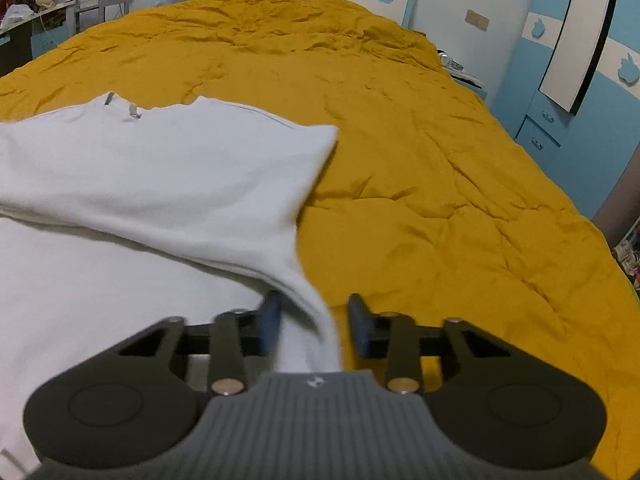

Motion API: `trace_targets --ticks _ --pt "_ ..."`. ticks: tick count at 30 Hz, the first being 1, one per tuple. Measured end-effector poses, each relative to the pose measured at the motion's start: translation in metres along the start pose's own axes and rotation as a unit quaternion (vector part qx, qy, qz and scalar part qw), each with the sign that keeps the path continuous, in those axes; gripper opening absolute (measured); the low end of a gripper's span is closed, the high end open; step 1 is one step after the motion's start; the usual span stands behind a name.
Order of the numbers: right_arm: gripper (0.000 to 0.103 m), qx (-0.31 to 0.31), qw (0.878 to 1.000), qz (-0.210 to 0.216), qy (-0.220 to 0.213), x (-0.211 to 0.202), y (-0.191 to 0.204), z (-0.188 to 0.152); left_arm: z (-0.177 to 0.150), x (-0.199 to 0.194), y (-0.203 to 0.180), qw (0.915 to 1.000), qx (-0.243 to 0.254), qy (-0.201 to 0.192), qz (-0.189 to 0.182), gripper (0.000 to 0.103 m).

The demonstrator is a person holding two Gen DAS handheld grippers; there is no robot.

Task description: Fold small clothes

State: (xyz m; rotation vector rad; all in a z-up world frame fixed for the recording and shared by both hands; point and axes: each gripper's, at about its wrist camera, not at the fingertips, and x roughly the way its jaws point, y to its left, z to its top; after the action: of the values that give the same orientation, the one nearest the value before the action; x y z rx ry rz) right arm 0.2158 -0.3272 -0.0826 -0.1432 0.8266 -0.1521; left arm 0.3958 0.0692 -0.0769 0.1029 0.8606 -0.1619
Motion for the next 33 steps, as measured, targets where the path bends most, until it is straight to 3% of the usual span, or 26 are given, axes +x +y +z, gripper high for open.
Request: trace_targets --ticks 1,4,7,11,14,18,25,29,33 --pt "0.004 0.002 1.000 0.000 0.001 0.001 -0.001 -0.001 -0.005 0.006 0.001 1.0000 -0.005 0.002 0.003 0.014" --pt "0.002 0.013 1.000 0.009 0.007 0.000 -0.006 -0.004 -0.011 0.005 0.011 0.9994 -0.034 -0.005 0.008 0.029" --pt "0.002 0.030 0.999 0.008 0.012 -0.005 -0.011 -0.006 -0.013 -0.012 0.019 0.9982 -0.059 -0.006 0.004 0.032" --pt "0.000 0.047 0.999 0.008 0.015 -0.013 -0.016 -0.007 -0.024 -0.044 0.021 0.9959 -0.069 -0.015 -0.055 0.032" --pt "0.000 0.053 0.998 0.009 0.018 -0.016 -0.015 -0.009 -0.038 -0.045 0.008 0.9967 -0.045 0.015 -0.066 0.032" --pt "0.000 0.075 0.997 0.015 0.031 -0.015 -0.019 -0.010 -0.057 -0.030 -0.013 0.9988 0.004 0.040 -0.028 0.033" --pt "0.000 0.076 0.996 0.017 0.042 -0.032 -0.024 -0.013 -0.055 -0.046 -0.017 0.9975 0.012 0.066 0.023 0.033" --pt "0.000 0.083 0.995 0.033 0.039 -0.054 -0.031 -0.014 -0.065 -0.084 -0.010 0.9986 0.008 0.052 -0.011 0.033" --pt "0.000 0.070 0.995 0.060 0.028 -0.089 -0.036 -0.011 -0.076 -0.133 -0.014 0.9977 0.053 0.028 -0.033 0.036"
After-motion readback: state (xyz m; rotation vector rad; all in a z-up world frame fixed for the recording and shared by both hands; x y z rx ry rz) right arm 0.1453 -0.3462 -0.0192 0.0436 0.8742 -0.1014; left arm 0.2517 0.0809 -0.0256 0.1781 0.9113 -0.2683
